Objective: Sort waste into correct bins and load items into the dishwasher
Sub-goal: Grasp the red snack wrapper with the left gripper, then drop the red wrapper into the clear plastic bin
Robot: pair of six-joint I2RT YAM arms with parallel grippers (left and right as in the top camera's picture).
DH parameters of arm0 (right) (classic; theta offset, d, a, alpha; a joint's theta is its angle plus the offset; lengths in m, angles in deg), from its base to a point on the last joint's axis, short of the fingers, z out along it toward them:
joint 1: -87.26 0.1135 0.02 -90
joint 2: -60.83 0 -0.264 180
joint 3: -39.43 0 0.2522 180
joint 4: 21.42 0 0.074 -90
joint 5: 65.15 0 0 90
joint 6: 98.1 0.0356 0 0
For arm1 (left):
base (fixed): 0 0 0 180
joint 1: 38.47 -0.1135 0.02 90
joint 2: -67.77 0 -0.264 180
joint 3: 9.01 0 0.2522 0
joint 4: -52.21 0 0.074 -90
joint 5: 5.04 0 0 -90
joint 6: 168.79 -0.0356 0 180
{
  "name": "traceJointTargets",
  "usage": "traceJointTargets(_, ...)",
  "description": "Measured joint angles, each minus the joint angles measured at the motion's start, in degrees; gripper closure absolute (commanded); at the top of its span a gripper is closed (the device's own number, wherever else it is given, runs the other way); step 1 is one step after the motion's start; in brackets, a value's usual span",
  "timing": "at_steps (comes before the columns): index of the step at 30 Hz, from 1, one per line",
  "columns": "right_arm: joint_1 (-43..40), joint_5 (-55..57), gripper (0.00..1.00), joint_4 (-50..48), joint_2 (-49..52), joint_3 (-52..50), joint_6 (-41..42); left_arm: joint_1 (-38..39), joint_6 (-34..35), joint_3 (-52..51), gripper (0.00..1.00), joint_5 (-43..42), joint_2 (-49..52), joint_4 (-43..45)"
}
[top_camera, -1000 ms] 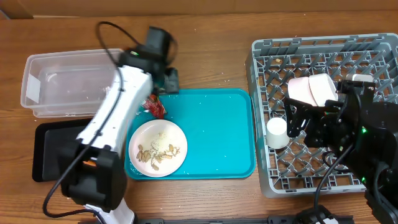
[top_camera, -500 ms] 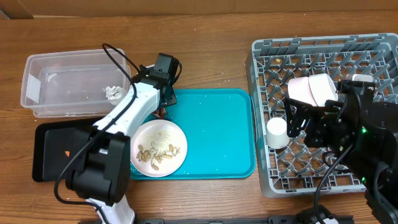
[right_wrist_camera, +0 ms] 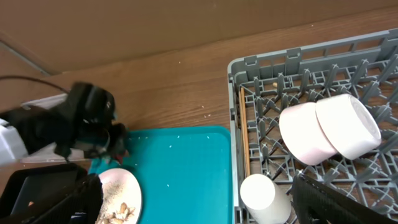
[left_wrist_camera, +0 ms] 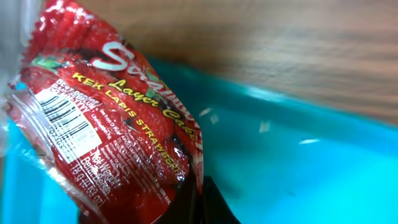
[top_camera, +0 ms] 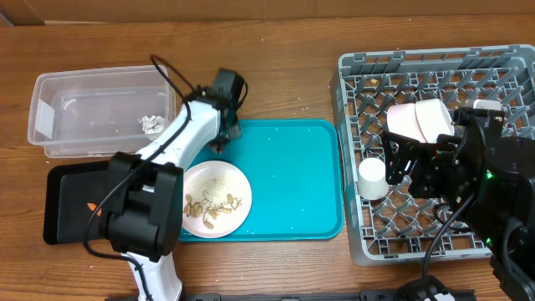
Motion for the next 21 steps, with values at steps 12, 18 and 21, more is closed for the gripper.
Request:
traceJointTargets(12,0.00,0.00,0.00,-0.02,0.00,0.00,0.11,-7.50,0.92,18.80,0.96,0.92,-11.80,-18.60)
traceJointTargets(18,0.00,0.00,0.00,-0.07,0.00,0.00,0.11,-22.71,6.73,14.69,0.82,-2.47,-9.88,-16.83)
traceJointTargets(21,0.00,0.00,0.00,-0.04,0.00,0.00,0.13,-26.43,6.64,11.54,0.45,-4.61,-7.30,-15.04)
